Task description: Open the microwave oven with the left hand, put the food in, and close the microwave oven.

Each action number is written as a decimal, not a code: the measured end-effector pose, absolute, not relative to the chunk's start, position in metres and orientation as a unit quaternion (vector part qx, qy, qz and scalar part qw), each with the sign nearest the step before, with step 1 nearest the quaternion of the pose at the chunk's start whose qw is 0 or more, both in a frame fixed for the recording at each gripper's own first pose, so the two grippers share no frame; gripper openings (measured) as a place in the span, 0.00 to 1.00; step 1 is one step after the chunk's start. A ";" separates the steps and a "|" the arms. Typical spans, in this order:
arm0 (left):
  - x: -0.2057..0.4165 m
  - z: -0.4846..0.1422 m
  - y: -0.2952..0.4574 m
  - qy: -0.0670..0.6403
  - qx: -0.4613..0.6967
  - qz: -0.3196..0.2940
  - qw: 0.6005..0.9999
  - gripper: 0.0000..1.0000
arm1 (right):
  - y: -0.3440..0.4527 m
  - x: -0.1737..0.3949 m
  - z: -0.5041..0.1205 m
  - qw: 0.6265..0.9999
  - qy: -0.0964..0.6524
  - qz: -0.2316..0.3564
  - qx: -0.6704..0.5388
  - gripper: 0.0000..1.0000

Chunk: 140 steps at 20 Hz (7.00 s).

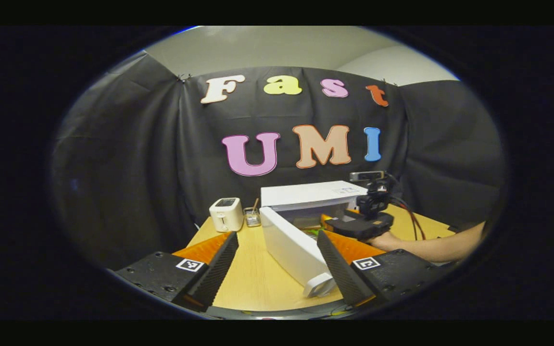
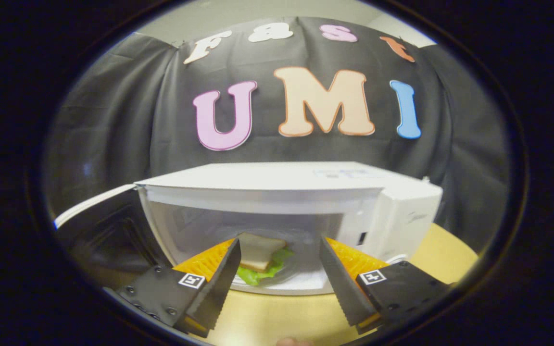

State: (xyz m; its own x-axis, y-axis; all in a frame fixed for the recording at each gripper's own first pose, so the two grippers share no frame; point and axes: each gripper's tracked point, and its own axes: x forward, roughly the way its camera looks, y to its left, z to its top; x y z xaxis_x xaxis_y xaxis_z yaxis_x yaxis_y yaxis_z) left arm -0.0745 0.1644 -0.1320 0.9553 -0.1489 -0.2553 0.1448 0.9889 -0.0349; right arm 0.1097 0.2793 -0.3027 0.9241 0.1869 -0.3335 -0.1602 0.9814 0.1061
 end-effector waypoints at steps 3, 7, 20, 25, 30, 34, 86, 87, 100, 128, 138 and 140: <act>-0.077 -0.144 0.168 0.138 -0.017 -0.078 0.987 0.97 | 0.242 0.089 -0.259 0.984 0.153 0.083 0.036 0.92; -0.080 -0.169 0.177 0.169 -0.031 -0.066 0.983 0.97 | 0.194 0.056 -0.212 0.987 0.140 0.070 0.045 0.99; -0.088 -0.256 0.157 0.249 -0.002 -0.040 0.968 0.04 | 0.096 0.036 -0.076 0.997 0.058 0.044 -0.021 0.96; -0.086 -0.276 0.131 0.277 -0.004 -0.056 0.959 0.00 | 0.073 0.041 -0.060 0.998 0.050 0.038 -0.031 0.96; -0.089 -0.283 0.113 0.297 0.020 -0.043 0.954 0.01 | 0.053 0.049 -0.054 0.998 0.049 0.038 -0.023 0.96; -0.084 -0.282 0.088 0.299 0.023 -0.055 0.952 0.00 | 0.041 0.058 -0.051 0.998 0.050 0.042 -0.019 0.96; 0.157 -0.292 -0.128 0.231 0.021 -0.165 0.959 0.00 | -0.042 0.041 -0.042 0.998 0.063 0.013 -0.001 0.96; 0.156 -0.294 -0.128 0.234 0.015 -0.162 0.958 0.00 | -0.043 0.041 -0.042 0.998 0.063 0.012 -0.002 0.96; 0.168 -0.290 -0.130 0.236 -0.035 -0.144 0.960 0.01 | -0.028 0.044 -0.055 0.997 0.071 0.031 -0.005 0.96; 0.031 -0.020 -0.008 0.046 -0.006 -0.030 0.998 0.94 | 0.011 0.032 -0.033 0.996 0.048 0.077 0.020 0.96; 0.029 -0.012 -0.013 0.050 -0.001 -0.043 0.998 1.00 | 0.009 0.029 -0.025 0.996 0.042 0.074 0.024 0.96; 0.031 -0.010 -0.016 0.050 0.002 -0.048 0.998 1.00 | 0.005 0.027 -0.025 0.997 0.042 0.070 0.017 0.96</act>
